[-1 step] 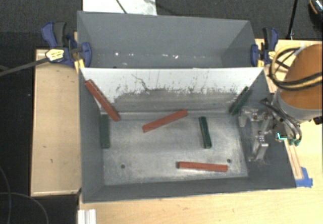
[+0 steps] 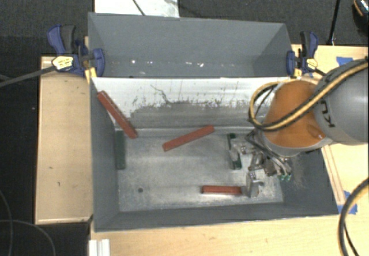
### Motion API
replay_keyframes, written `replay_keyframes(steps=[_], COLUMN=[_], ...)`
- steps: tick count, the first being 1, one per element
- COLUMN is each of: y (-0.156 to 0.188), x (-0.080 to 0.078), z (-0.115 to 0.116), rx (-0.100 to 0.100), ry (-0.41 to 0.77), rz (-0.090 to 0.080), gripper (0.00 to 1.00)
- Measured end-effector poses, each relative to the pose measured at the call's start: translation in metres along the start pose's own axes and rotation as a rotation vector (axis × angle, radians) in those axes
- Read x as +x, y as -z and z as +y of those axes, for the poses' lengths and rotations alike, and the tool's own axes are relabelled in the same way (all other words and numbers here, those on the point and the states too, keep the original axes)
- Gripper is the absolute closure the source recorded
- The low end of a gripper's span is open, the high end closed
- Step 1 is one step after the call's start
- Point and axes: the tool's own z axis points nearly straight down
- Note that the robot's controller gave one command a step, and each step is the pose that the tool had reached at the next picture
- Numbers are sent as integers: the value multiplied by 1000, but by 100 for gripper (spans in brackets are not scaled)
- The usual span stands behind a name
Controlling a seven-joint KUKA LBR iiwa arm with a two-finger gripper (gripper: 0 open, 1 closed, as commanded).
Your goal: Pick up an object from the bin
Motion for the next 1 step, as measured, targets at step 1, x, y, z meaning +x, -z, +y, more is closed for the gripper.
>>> replay_keyframes(steps=[1], y=[1], x=[12], z=[66], rx=[0], ry=[172], rz=[-2], gripper=[0])
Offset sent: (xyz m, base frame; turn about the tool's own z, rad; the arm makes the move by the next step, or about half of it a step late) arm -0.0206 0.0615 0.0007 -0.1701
